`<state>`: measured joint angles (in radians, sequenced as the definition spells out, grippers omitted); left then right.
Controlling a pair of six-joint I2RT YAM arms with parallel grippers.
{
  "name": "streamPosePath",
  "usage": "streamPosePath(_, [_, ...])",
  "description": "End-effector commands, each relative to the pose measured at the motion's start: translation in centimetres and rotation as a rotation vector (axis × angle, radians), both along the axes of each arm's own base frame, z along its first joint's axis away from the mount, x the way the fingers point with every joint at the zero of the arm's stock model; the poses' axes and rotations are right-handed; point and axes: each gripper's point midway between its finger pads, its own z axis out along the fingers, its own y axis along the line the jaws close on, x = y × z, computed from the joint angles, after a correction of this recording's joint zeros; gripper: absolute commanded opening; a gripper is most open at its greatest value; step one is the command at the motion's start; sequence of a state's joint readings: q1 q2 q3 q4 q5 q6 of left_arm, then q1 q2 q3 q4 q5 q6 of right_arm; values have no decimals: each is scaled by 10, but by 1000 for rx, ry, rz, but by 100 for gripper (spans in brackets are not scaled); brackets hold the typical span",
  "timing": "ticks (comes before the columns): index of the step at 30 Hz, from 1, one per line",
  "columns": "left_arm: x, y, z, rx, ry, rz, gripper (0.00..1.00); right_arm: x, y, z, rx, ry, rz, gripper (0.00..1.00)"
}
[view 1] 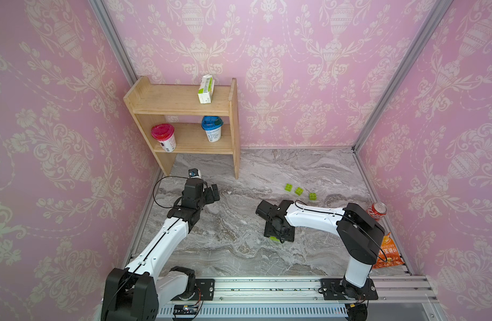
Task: Assemble the letter v with lego
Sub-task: Pick up the lego brick from the center of the board, then assemble the lego brick with the lego brick.
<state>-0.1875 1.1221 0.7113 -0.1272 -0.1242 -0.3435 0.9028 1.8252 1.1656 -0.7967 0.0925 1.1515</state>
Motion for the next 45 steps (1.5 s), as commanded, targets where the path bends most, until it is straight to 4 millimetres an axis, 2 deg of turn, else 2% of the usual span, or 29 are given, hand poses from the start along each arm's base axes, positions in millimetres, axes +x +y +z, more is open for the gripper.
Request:
streamPosePath(1, [-1, -3, -6, -12, 12, -5, 99, -7, -8, -7, -32, 35, 9, 73])
streamPosePath(4, [-2, -2, -6, -8, 10, -2, 99, -9, -8, -6, -26, 41, 33, 57])
streamPosePath(7, [-3, -3, -5, -9, 8, -4, 99, -7, -9, 5, -25, 37, 80, 56])
streamPosePath(8, [-2, -3, -5, -9, 9, -3, 99, 1, -4, 18, -7, 17, 107, 56])
streamPosePath(10, [-3, -3, -5, -9, 11, -6, 99, 10, -5, 35, -8, 4, 144, 54])
streamPosePath(12, [-2, -3, -3, -10, 9, -5, 99, 22, -2, 52, 16, -14, 188, 49])
streamPosePath(15, [-3, -2, -2, -9, 8, -2, 99, 40, -1, 65, 21, -14, 237, 43])
streamPosePath(20, [-4, 1, -2, 13, 14, 9, 99, 63, 11, 59, 59, 15, 284, 42])
streamPosePath(22, [-4, 2, -2, 18, 17, 10, 99, 73, 13, 57, 61, 6, 280, 38])
streamPosePath(25, [-5, 3, -3, 20, 21, 14, 99, 82, 14, 53, 61, 10, 278, 37])
streamPosePath(45, [0, -3, -3, -24, 8, 9, 99, 89, 18, 21, 30, 60, 291, 32])
